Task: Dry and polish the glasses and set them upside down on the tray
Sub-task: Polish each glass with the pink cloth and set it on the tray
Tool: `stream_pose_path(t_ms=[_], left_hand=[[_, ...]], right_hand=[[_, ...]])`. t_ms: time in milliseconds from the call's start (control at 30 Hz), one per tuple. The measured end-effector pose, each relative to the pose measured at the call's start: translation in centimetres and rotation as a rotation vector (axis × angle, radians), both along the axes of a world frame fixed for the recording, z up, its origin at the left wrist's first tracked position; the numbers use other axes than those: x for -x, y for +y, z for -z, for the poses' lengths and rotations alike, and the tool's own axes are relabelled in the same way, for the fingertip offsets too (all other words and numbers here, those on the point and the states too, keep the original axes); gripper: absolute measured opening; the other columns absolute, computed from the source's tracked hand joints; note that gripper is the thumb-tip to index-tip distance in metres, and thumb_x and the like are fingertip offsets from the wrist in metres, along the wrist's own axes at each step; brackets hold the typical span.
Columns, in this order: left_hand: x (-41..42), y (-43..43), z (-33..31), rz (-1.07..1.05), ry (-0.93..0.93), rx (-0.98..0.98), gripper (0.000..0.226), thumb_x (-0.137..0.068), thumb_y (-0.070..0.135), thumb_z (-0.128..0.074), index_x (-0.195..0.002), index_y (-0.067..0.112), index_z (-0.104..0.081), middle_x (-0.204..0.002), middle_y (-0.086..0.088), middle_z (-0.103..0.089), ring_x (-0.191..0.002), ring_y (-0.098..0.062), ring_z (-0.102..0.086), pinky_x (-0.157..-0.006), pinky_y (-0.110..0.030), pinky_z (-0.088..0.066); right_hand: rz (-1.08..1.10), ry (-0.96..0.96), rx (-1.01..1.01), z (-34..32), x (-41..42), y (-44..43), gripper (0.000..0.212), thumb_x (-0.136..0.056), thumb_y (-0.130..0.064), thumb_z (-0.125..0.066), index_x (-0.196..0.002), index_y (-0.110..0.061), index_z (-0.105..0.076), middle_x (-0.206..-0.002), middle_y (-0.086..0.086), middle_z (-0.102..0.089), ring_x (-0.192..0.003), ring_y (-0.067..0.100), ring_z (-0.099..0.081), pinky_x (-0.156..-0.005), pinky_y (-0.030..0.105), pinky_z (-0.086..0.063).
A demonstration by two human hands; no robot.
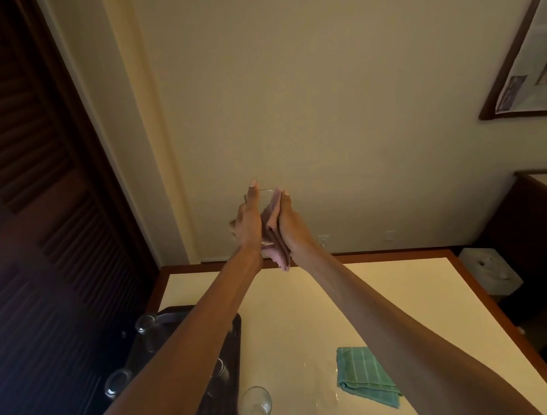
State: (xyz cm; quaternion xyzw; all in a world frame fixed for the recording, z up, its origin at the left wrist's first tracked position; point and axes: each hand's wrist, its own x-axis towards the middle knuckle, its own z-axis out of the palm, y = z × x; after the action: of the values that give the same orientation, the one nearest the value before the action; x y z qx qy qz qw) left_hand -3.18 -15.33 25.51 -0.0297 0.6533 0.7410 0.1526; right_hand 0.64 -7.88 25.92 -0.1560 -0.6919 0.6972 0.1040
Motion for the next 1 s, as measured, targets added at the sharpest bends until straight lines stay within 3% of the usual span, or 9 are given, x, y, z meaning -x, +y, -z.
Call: stream_pose_path(t_ms=[133, 267, 333, 400, 500, 600, 667, 867, 1000], left_hand=[[-1.5, -1.1, -2.7, -0.072, 0.02, -0.049, 0.079, -0.097, 0.073, -0.041, -0.138, 0.006, -0.054, -0.117, -0.02, -0.066, -0.109, -0.031, -0.068, -0.083, -0.039, -0.058], [-1.3, -1.3, -2.8, -0.027, 0.0, -0.007, 0.067, -0.105, 0.063, -0.029, -0.114, 0.009, -0.067, -0.11, -0.015, -0.072, -0.107, -0.029, -0.069, -0.078, -0.033, -0.059], [-1.5, -1.2, -2.9, 0.007, -0.073, -0.063, 0.057, -0.108, 0.058, -0.029, -0.096, 0.016, -0.065, -0.093, -0.006, -0.072, -0.088, -0.022, -0.07, -0.064, -0.029, -0.055], [-2.0, -1.0, -3.0, 0.018, -0.09, -0.071, 0.055, -0.11, 0.053, -0.028, -0.093, 0.014, -0.064, -0.092, -0.008, -0.073, -0.082, -0.021, -0.069, -0.061, -0.03, -0.054], [-2.4, -0.6, -2.6, 0.0, -0.02, -0.028, 0.063, -0.11, 0.052, -0.024, -0.1, 0.009, -0.069, -0.096, -0.012, -0.074, -0.088, -0.023, -0.071, -0.063, -0.027, -0.056], [-2.3, -0.1, -2.0, 0.008, 0.056, 0.054, 0.072, -0.104, 0.066, -0.023, -0.102, 0.015, -0.074, -0.105, -0.014, -0.076, -0.099, -0.024, -0.072, -0.088, -0.034, -0.059], [-2.3, 0.1, -2.1, 0.013, 0.094, 0.11, 0.083, -0.091, 0.084, -0.032, -0.117, 0.015, -0.071, -0.122, -0.015, -0.069, -0.11, -0.026, -0.067, -0.101, -0.044, -0.055], [-1.5, 0.3, -2.8, -0.062, 0.126, 0.168, 0.098, -0.071, 0.092, -0.051, -0.14, 0.023, -0.051, -0.132, -0.006, -0.046, -0.127, -0.029, -0.052, -0.107, -0.055, -0.048], [-0.7, 0.1, -2.9, -0.1, 0.073, -0.047, 0.056, -0.097, 0.065, -0.054, -0.125, 0.016, -0.046, -0.115, -0.005, -0.059, -0.103, -0.019, -0.062, -0.084, -0.035, -0.054]], right_hand=[[0.043, 0.235, -0.299, 1.1, -1.3, -1.6, 0.066, -0.108, -0.043, -0.02, -0.07, -0.008, -0.06, -0.052, -0.001, -0.06, -0.052, 0.014, -0.064, -0.056, 0.028, -0.053], [0.095, 0.305, -0.431, 2.0, -0.6, -2.3, 0.044, -0.105, -0.047, -0.034, -0.127, -0.011, -0.044, -0.101, 0.002, -0.063, -0.086, 0.009, -0.067, -0.07, 0.029, -0.06], [0.128, 0.337, -0.515, 1.9, -0.2, -1.9, 0.042, -0.103, -0.047, -0.037, -0.13, -0.014, -0.036, -0.111, 0.004, -0.058, -0.093, 0.012, -0.065, -0.072, 0.033, -0.06], [0.138, 0.348, -0.543, 0.7, -0.3, -1.2, 0.041, -0.105, -0.043, -0.036, -0.13, -0.011, -0.037, -0.11, 0.002, -0.057, -0.09, 0.009, -0.064, -0.066, 0.02, -0.057], [0.131, 0.255, -0.475, -1.2, -0.1, -0.1, 0.047, -0.105, -0.048, -0.03, -0.119, -0.008, -0.051, -0.095, 0.001, -0.063, -0.078, 0.005, -0.065, -0.06, 0.012, -0.05], [0.067, 0.169, -0.262, -1.8, 0.5, 1.0, 0.067, -0.105, -0.055, -0.019, -0.07, -0.016, -0.062, -0.058, 0.0, -0.06, -0.051, 0.012, -0.061, -0.051, 0.024, -0.047], [-0.033, 0.13, -0.001, -1.5, 0.5, 1.4, 0.073, -0.104, -0.057, -0.021, -0.052, -0.019, -0.057, -0.052, 0.008, -0.054, -0.051, 0.024, -0.056, -0.052, 0.031, -0.044], [-0.089, 0.035, 0.24, -0.5, 0.4, 0.8, 0.067, -0.104, -0.052, -0.026, -0.063, -0.02, -0.067, -0.069, 0.011, -0.06, -0.074, 0.023, -0.066, -0.079, 0.043, -0.053], [-0.024, 0.168, -0.095, -0.1, -1.6, -0.9, 0.071, -0.108, -0.047, -0.017, -0.08, -0.003, -0.065, -0.066, 0.018, -0.063, -0.07, 0.033, -0.067, -0.069, 0.039, -0.056]])
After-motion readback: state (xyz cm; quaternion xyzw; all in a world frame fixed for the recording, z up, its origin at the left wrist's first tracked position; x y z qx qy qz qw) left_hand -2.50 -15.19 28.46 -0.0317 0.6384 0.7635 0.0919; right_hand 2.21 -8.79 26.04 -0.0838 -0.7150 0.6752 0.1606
